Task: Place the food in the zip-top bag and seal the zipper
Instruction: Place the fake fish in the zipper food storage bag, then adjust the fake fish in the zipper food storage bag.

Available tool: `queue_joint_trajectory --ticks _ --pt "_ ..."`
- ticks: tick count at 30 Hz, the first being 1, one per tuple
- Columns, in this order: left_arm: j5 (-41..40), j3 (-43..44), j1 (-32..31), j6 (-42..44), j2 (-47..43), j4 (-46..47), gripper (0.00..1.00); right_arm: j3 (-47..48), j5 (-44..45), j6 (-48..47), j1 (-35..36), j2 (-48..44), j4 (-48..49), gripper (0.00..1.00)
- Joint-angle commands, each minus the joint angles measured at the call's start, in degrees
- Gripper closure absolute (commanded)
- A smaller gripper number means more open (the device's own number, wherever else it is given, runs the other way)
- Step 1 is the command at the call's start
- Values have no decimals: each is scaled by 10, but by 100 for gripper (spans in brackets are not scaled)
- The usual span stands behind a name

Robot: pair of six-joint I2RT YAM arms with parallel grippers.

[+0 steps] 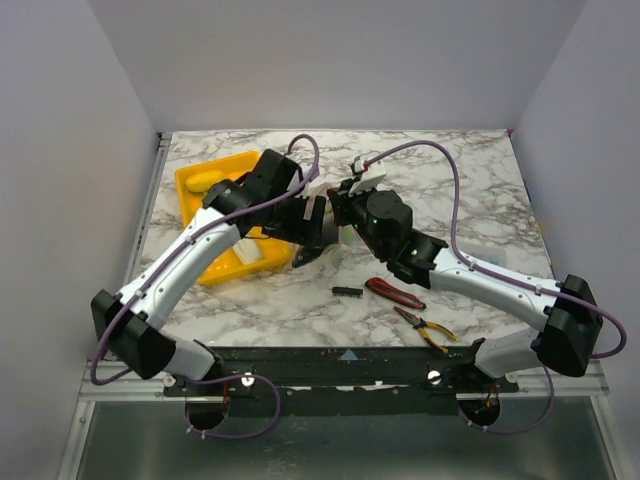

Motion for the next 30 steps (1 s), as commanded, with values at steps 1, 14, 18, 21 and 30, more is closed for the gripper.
queue_joint_trajectory --ticks 1,14,18,21,30 --pt "19 -93 7 -17 -125 96 20 -3 23 26 3 5 19 100" --pt "47 -336 8 -59 -279 288 21 17 23 39 4 -1 -2 100" --pt "65 -337 8 -59 -246 305 27 19 24 38 3 -4 -8 100" --pt "87 -336 8 -69 -230 316 40 17 28 36 3 -6 -9 100" --pt "88 -347 9 -78 -220 302 41 19 29 31 3 -7 -5 100"
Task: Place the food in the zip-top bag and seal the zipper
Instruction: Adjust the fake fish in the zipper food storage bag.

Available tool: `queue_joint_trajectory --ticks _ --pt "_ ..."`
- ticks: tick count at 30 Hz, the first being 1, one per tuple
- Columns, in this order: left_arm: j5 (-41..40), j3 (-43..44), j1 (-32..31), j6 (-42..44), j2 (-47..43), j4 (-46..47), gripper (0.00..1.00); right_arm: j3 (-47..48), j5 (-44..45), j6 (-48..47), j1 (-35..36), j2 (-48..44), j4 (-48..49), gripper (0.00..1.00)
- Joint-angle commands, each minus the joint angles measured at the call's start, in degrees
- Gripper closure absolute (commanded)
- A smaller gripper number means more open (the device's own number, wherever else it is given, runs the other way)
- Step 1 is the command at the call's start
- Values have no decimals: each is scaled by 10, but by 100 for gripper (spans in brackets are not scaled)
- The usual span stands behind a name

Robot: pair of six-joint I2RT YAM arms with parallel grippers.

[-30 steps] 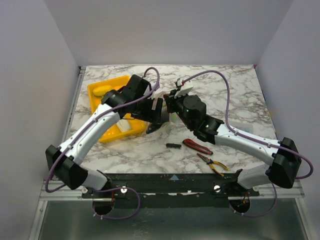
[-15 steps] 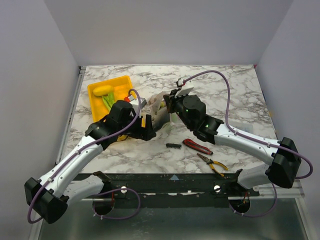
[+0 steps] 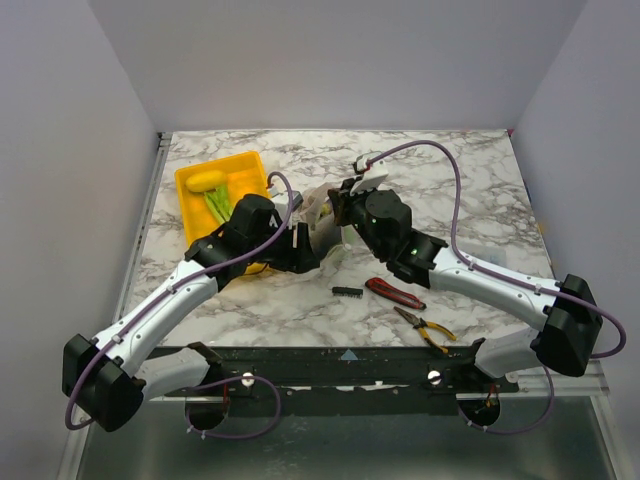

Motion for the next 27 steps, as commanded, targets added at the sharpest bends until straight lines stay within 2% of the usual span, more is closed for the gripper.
queue_joint_trajectory --ticks 1,9,12,14,18,21,23,25,27 --pt "19 -13 1 -7 0 13 41 16 15 0 3 -9 6 100" --pt "33 -27 -8 -17 -1 13 39 9 18 2 3 -12 7 100" --pt "28 -34 -9 -19 -7 15 42 4 17 5 3 -17 10 100" --pt "24 -36 -9 -23 -9 20 48 2 16 7 3 -18 11 100" --pt "27 -9 -10 -23 1 14 76 2 9 12 4 -18 10 100" --pt "30 25 -11 -20 1 -5 89 4 7 14 3 -18 6 100" --pt "29 50 -12 -14 0 -27 91 7 8 14 3 -18 0 100" --pt "37 75 -12 -3 3 -49 86 4 -16 7 3 -18 3 100" --pt "49 106 -12 7 16 -77 85 -2 -52 -3 4 -17 13 100"
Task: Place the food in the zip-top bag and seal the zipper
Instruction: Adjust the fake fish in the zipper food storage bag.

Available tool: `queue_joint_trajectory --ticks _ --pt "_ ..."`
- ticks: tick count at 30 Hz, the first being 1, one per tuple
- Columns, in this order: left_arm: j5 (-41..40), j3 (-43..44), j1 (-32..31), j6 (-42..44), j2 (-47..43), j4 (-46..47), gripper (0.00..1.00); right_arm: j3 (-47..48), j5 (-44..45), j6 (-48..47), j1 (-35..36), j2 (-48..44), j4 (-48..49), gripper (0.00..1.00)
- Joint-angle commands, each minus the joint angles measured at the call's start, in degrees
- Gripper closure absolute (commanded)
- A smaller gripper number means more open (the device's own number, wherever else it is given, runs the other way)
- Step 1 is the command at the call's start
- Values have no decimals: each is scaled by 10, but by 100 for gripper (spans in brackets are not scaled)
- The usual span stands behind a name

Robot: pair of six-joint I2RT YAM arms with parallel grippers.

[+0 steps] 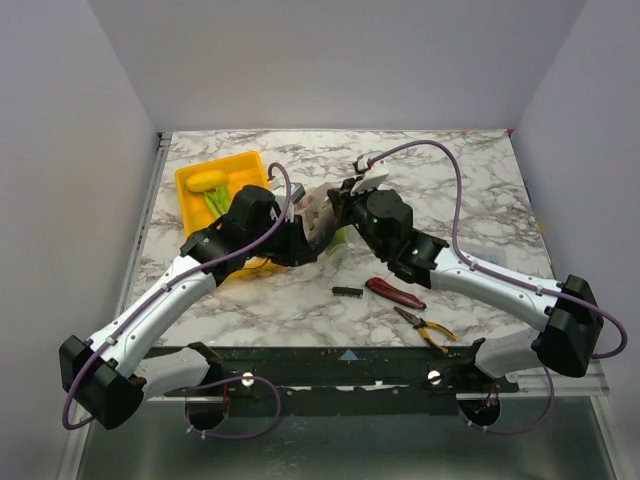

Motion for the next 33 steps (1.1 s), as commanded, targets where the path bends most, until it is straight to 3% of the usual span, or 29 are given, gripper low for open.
queue_joint_trajectory --ticks 1,8,15,20,27,33 --pt "34 76 -3 26 16 -54 85 -3 -56 -7 4 -13 16 100" --pt "41 208 -4 50 117 -157 85 -7 -66 -16 4 -14 16 100" --pt "47 253 -3 52 187 -151 78 -13 -54 -21 4 -19 17 100" --pt "31 244 -1 23 215 -106 74 -17 -43 -20 5 -19 18 100" --pt "26 134 6 -75 159 86 45 -27 9 -11 4 -31 22 100" --pt "17 102 15 -45 98 88 40 -33 27 -3 4 -37 20 100"
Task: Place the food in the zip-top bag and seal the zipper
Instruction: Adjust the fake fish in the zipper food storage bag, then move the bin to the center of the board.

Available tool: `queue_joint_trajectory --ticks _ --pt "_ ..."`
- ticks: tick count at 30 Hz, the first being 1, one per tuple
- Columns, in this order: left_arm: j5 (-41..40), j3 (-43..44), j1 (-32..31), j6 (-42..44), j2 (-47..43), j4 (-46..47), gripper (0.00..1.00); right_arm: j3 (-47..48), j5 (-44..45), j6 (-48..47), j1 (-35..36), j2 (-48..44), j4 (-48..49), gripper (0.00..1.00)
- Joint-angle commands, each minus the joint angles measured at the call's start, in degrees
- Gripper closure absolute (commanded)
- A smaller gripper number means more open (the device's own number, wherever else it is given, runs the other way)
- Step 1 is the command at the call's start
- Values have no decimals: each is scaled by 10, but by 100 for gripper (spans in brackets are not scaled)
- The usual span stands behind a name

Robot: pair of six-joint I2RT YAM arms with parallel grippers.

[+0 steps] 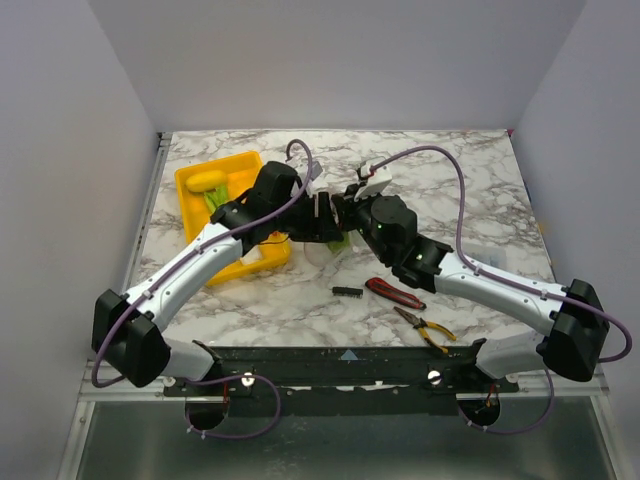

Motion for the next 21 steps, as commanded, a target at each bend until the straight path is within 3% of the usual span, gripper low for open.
queue_joint_trajectory --ticks 1,9,14,21 --pt "-9 -21 10 15 -72 48 39 -3 33 15 4 -16 17 100" --pt "-41 -149 49 63 -246 33 38 -8 34 25 4 -14 19 100" --pt "-121 -174 79 72 -315 15 23 -4 37 33 4 -13 14 100" --pt "-285 -196 118 -43 -309 27 20 10 34 35 4 -15 -3 100"
